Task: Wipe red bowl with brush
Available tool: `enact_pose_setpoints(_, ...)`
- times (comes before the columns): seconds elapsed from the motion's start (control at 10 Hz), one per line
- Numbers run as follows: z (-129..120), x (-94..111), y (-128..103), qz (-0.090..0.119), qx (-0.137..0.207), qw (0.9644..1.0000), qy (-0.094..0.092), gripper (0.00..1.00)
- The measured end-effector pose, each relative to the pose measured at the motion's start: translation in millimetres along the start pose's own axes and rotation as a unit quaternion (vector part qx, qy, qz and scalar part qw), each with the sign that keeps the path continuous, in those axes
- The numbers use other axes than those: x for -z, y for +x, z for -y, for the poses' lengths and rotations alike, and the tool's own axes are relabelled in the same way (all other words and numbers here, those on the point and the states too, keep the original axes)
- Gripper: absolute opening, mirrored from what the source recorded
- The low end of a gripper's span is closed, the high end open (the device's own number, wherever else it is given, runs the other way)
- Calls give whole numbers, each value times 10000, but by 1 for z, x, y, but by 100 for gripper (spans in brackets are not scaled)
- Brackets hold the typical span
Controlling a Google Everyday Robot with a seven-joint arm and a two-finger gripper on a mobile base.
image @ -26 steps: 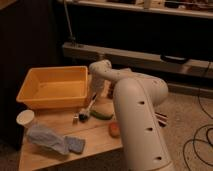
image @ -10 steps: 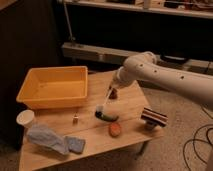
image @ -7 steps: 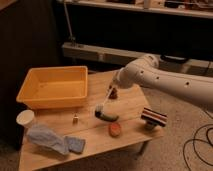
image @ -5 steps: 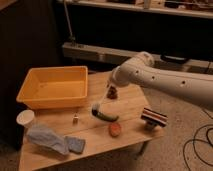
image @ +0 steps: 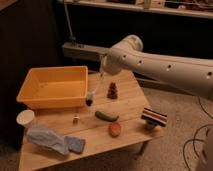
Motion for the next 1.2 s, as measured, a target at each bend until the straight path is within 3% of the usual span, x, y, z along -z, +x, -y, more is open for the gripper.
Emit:
enact_pose_setpoints(0.3, -44, -11, -18, -40, 246, 9997, 27, 0)
enact_pose_setpoints(0.5, -101, -31, -26, -152, 546, 9984, -28, 0)
enact_pose_setpoints(0.8, -159, -56, -36, -143, 1029, 9945, -130, 0)
enact_pose_setpoints(1.0, -182, -76, -38, -129, 1297, 9913, -176, 0)
enact_pose_setpoints(1.2, -198, -102, -39, -242, 1494, 9883, -205, 0)
